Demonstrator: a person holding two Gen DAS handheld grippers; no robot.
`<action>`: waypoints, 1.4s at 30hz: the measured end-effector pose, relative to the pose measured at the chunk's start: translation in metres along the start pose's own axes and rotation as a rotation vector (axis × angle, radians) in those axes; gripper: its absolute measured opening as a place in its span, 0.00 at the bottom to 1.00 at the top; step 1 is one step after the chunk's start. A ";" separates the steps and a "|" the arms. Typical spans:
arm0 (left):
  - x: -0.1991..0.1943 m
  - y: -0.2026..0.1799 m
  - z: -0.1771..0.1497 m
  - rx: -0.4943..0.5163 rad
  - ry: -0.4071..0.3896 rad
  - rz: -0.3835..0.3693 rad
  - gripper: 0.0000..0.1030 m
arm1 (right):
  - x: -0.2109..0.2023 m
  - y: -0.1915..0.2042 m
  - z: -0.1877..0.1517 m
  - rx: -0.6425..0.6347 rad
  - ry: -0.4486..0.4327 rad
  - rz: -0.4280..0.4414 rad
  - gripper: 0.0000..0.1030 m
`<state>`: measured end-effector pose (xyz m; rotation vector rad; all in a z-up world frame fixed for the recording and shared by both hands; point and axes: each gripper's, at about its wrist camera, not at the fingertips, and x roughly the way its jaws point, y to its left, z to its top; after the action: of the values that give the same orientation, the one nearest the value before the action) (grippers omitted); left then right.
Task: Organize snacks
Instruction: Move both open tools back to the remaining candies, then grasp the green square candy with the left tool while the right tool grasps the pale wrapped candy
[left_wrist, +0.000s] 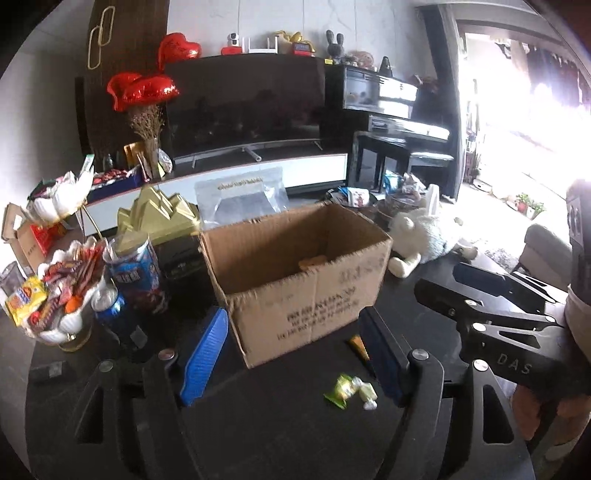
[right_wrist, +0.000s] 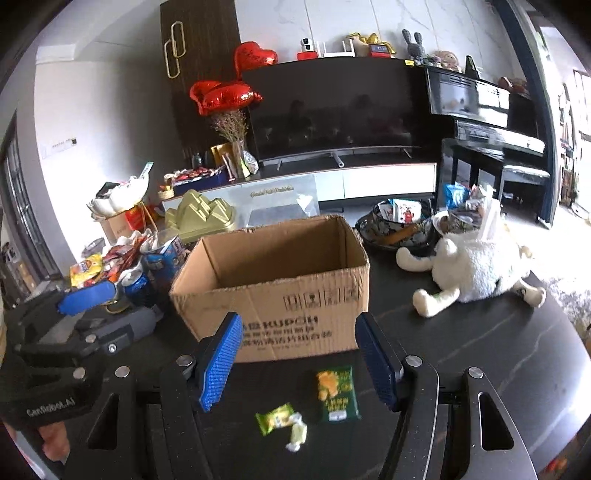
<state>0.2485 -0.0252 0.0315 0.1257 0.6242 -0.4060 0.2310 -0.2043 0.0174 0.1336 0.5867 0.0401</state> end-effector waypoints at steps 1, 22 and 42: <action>-0.003 -0.001 -0.005 0.000 0.000 -0.001 0.71 | -0.001 0.000 -0.003 0.000 0.003 0.002 0.63; 0.039 -0.008 -0.080 0.065 0.145 -0.068 0.70 | 0.029 -0.004 -0.085 0.051 0.183 -0.019 0.62; 0.100 -0.002 -0.121 0.118 0.262 -0.144 0.66 | 0.086 -0.004 -0.121 0.034 0.338 -0.040 0.43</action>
<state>0.2555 -0.0315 -0.1255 0.2499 0.8704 -0.5709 0.2352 -0.1877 -0.1298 0.1497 0.9274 0.0135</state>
